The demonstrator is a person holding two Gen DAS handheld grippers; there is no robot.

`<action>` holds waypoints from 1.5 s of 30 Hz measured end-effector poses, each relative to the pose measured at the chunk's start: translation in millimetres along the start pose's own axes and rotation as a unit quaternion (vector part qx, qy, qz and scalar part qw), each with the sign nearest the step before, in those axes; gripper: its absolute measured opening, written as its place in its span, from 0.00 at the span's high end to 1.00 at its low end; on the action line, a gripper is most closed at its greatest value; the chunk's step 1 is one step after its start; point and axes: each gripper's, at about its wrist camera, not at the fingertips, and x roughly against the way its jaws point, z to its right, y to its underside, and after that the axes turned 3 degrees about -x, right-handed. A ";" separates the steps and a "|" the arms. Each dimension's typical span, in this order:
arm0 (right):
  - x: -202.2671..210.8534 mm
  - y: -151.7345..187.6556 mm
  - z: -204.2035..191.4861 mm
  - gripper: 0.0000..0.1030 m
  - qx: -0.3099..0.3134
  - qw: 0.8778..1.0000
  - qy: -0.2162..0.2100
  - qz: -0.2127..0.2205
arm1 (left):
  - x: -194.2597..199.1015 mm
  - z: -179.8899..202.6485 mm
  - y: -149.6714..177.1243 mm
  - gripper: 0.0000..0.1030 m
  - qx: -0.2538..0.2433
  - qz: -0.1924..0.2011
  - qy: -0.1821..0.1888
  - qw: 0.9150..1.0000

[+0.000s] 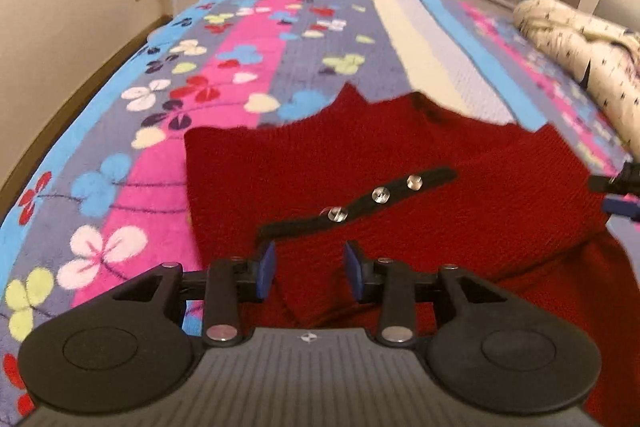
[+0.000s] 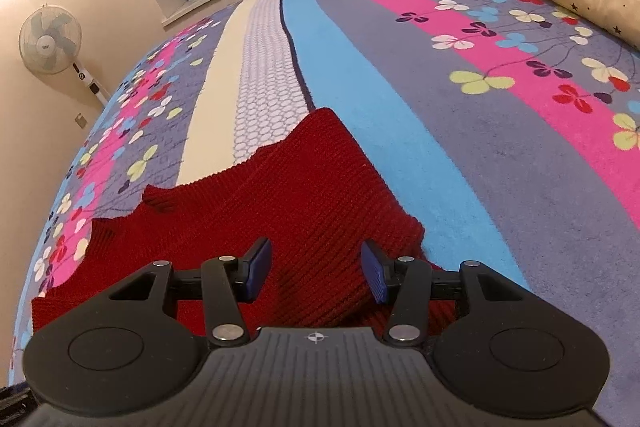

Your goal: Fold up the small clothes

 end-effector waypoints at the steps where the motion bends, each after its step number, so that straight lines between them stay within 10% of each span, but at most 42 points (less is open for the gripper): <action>1: 0.9 0.0 -0.8 0.50 0.002 1.000 0.000 0.003 | -0.6 0.0 0.4 0.59 0.001 0.001 0.003 1.000; 12: 63.9 9.0 -41.7 0.51 0.144 0.982 -0.040 0.115 | 43.3 13.2 14.9 0.60 -0.051 0.078 -0.019 0.995; 22: 191.1 45.3 -4.3 0.56 0.180 0.965 -0.091 0.167 | 172.0 12.0 75.0 0.60 -0.054 0.139 0.009 0.989; 27: 237.8 69.2 40.0 0.56 0.171 0.968 -0.073 0.168 | 221.1 -1.7 128.3 0.59 -0.052 0.123 0.011 0.991; 32: 258.9 94.3 81.6 0.57 0.139 0.979 -0.052 0.137 | 240.2 -7.9 179.4 0.25 -0.046 0.079 -0.007 0.996; 42: 250.8 110.8 141.4 0.57 0.143 0.986 0.019 0.084 | 227.9 -13.6 213.4 0.26 -0.012 0.019 -0.021 1.000; 45: 246.9 111.7 159.5 0.57 0.128 0.988 0.039 0.075 | 217.1 -13.5 207.9 0.58 -0.004 0.010 -0.026 1.000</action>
